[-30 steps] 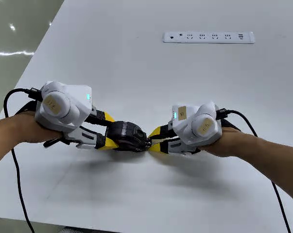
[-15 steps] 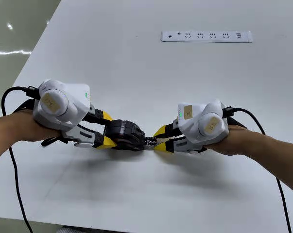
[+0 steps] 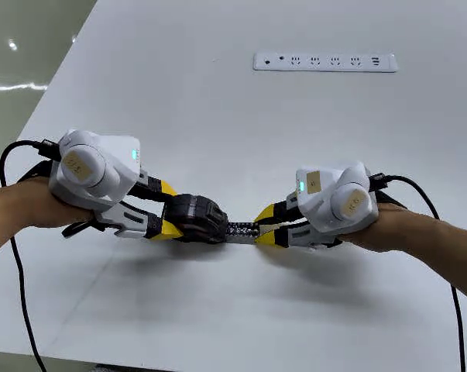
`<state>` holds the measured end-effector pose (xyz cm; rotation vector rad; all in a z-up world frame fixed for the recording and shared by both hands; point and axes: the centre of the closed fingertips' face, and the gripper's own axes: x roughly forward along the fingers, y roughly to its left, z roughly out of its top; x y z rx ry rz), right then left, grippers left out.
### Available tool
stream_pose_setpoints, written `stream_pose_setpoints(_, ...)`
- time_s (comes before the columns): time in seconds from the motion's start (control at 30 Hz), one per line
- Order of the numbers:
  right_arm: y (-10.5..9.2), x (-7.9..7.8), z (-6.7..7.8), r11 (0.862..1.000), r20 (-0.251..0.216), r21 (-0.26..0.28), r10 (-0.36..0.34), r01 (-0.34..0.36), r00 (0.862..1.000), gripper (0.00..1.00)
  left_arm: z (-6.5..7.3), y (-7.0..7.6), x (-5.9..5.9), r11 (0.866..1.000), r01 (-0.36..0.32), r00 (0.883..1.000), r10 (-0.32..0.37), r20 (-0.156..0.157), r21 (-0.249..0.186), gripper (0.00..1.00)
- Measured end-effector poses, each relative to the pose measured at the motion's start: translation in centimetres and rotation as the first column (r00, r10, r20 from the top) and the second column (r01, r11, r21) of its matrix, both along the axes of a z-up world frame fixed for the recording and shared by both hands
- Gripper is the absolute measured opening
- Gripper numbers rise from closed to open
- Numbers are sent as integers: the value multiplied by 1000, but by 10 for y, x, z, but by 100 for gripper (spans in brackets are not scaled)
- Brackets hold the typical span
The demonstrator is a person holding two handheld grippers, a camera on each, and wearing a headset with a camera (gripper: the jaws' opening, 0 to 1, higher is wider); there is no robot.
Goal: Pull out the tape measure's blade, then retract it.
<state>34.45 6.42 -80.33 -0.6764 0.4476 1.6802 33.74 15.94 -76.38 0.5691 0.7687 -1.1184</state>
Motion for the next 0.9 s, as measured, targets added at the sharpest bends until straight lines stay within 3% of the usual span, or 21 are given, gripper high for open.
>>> stream_pose_setpoints(0.37,-15,1,-1,1000,3,-6,-7,7,1000,8,0,0,0,1000,2,1000,-2,-6,2,24)
stream_pose_setpoints(0.53,-20,-2,1,1000,12,-15,22,-22,1000,8,0,1,0,1000,4,1000,-4,-8,2,24)
stream_pose_setpoints(0.9,-18,-3,1,1000,19,-16,23,-23,1000,8,0,2,-1,1000,8,1000,-8,-8,4,24)
